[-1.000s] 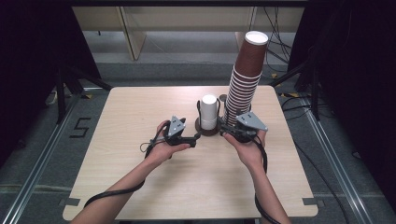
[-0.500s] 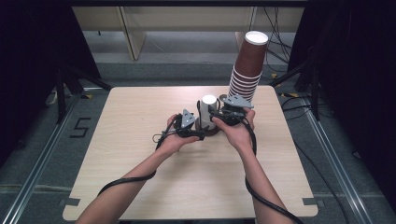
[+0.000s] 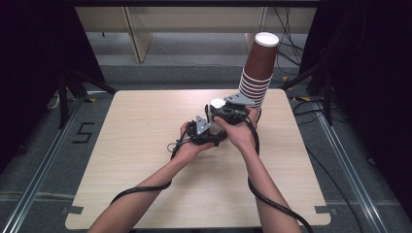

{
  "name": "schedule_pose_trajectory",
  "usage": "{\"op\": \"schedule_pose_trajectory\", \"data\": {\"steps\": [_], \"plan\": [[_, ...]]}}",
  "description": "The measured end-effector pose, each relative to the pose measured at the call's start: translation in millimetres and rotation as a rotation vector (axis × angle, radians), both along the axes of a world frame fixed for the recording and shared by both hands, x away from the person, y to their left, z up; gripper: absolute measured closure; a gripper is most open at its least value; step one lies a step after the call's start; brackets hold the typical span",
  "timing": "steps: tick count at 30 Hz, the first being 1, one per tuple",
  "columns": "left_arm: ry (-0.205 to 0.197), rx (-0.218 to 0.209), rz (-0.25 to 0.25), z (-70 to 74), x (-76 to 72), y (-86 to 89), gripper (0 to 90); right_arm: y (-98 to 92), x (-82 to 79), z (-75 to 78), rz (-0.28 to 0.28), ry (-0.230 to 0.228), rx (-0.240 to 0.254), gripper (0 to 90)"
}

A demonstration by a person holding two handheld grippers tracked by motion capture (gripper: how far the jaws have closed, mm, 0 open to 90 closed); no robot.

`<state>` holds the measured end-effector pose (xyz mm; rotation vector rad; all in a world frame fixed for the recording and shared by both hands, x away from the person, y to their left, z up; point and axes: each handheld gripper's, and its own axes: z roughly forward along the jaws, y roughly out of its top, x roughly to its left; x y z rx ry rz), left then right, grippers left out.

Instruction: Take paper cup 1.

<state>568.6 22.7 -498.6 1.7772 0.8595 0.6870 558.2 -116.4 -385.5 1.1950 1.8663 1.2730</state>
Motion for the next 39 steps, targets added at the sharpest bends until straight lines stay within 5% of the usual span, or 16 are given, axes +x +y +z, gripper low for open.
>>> {"op": "schedule_pose_trajectory", "data": {"steps": [8,14,15,17,39], "plan": [[0.017,-0.016,0.039,-2.6,2.9,-5.0,17.5,3.1,8.6,2.0,-0.016,0.028,0.008,35.6],[0.018,0.017,0.055,-4.0,7.8,-5.1,19.3,6.6,12.9,3.9,-0.030,0.046,0.004,36.2],[0.054,-0.015,0.079,-5.5,5.2,-8.1,19.3,6.6,13.9,4.4,-0.029,0.049,-0.005,36.4],[0.061,-0.013,0.092,-6.4,5.9,-9.3,19.5,7.6,16.2,3.6,-0.039,0.064,-0.002,36.6],[0.070,-0.013,0.089,-7.9,15.7,-13.6,20.1,10.5,26.3,1.5,-0.073,0.083,-0.032,32.3]]}}
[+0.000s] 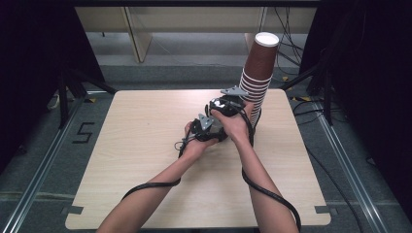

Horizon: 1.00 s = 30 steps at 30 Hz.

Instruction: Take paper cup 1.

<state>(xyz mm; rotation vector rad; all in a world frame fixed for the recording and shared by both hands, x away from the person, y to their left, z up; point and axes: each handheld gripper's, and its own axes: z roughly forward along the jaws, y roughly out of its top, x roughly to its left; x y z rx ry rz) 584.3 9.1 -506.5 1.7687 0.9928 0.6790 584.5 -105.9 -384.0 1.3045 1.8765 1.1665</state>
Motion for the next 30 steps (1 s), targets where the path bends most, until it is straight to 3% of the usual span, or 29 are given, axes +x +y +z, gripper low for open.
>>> {"op": "schedule_pose_trajectory", "data": {"steps": [9,11,12,13,20,24,25,26,30], "plan": [[-0.001,0.000,0.006,-0.2,-0.7,-1.2,20.4,5.4,7.6,-3.0,-0.013,0.034,-0.005,32.5],[0.000,0.013,0.004,0.0,-0.8,-0.4,20.5,7.6,11.2,-4.3,-0.019,0.063,0.007,33.1],[0.001,0.024,0.002,0.3,-0.9,0.2,20.5,7.6,11.2,-4.3,-0.019,0.063,0.007,33.1],[-0.007,-0.004,0.012,-0.4,-1.0,-1.4,20.5,8.1,12.4,-4.4,-0.020,0.069,0.013,33.5],[-0.009,0.002,0.010,-0.3,-1.2,-1.1,20.7,10.8,17.8,-6.1,-0.030,0.081,-0.019,34.8],[-0.010,0.003,0.008,-0.3,-1.4,-1.1,20.8,11.7,19.2,-6.7,-0.034,0.094,-0.012,34.3],[-0.013,-0.017,0.007,-0.7,-1.4,-2.6,20.9,11.6,19.8,-7.2,-0.033,0.099,-0.008,34.4],[-0.011,0.002,0.010,-0.3,-1.4,-1.5,20.9,12.2,20.5,-7.4,-0.034,0.104,-0.016,34.2],[-0.010,0.005,0.010,-0.3,-1.3,-1.3,20.9,12.5,20.8,-7.7,-0.036,0.101,-0.019,34.7]]}}
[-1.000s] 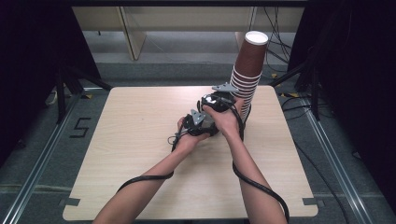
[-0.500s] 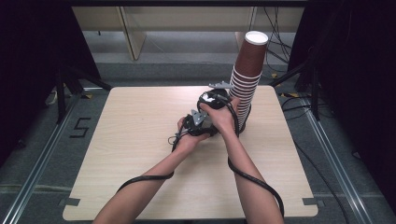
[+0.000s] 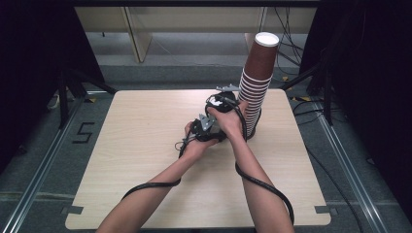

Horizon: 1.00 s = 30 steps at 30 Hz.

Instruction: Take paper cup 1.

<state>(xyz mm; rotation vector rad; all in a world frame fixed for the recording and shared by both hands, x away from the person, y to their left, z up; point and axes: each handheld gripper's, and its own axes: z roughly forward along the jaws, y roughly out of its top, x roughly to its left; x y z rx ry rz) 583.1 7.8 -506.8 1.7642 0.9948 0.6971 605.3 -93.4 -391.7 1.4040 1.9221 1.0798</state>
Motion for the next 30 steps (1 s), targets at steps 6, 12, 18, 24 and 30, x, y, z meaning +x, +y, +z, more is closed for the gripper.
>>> {"op": "schedule_pose_trajectory", "data": {"steps": [6,12,18,24,30], "plan": [[-0.002,0.008,-0.002,0.1,-0.1,-0.2,20.9,-1.0,-2.5,-1.0,-0.009,-0.026,0.012,35.6],[0.002,0.032,-0.007,0.2,0.2,-0.1,20.8,-1.4,-5.7,11.2,-0.006,-0.066,0.018,35.7],[0.012,0.001,-0.016,-0.7,-0.2,-2.1,20.9,-3.1,-11.0,24.0,-0.003,-0.112,0.025,35.8],[-0.001,0.024,-0.009,-0.1,0.4,-0.4,20.9,-5.5,-15.5,35.0,-0.009,-0.140,0.054,35.8],[-0.002,0.030,-0.008,-0.1,0.5,-0.8,20.9,-5.7,-18.8,42.4,-0.002,-0.170,0.052,35.9]]}}
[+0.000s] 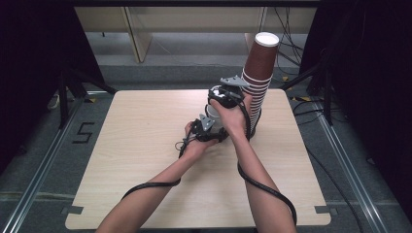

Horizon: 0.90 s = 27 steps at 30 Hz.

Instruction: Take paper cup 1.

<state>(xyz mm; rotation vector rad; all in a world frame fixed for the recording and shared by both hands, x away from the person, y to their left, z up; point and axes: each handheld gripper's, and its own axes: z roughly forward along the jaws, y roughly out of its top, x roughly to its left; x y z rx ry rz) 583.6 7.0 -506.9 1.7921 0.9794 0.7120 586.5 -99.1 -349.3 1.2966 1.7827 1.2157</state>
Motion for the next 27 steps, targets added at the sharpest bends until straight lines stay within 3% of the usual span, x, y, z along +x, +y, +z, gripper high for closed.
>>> {"op": "schedule_pose_trajectory", "data": {"steps": [6,7,9,12,15,16,18,21,27], "plan": [[0.010,0.005,0.002,0.8,-0.5,0.4,20.8,0.2,-6.0,9.9,0.006,-0.032,0.022,35.9],[0.010,0.013,0.000,0.9,-0.5,0.8,20.8,0.2,-9.1,13.5,0.003,-0.032,0.047,35.9],[0.011,0.013,0.000,1.0,-0.6,0.8,20.8,-1.1,-10.5,15.3,0.004,-0.041,0.042,35.9],[0.013,0.006,-0.001,0.9,-0.7,1.1,21.1,-4.4,-15.9,20.4,0.004,-0.052,0.076,35.9],[0.000,0.009,-0.039,2.9,-4.2,4.5,20.1,-7.4,-17.9,21.3,0.009,-0.053,0.090,36.0],[-0.013,0.026,-0.028,3.8,-6.7,5.6,18.8,-8.9,-19.2,21.6,0.011,-0.054,0.096,36.0],[-0.018,0.001,-0.040,8.2,-14.4,12.5,14.5,-14.6,-24.0,22.9,0.010,-0.044,0.127,36.0],[-0.024,0.017,-0.060,11.2,-24.0,22.8,14.1,-21.3,-29.5,24.6,0.019,-0.051,0.162,36.0],[-0.049,0.011,-0.098,15.0,-44.1,43.2,13.1,-29.5,-43.2,26.5,0.039,-0.021,0.208,36.0]]}}
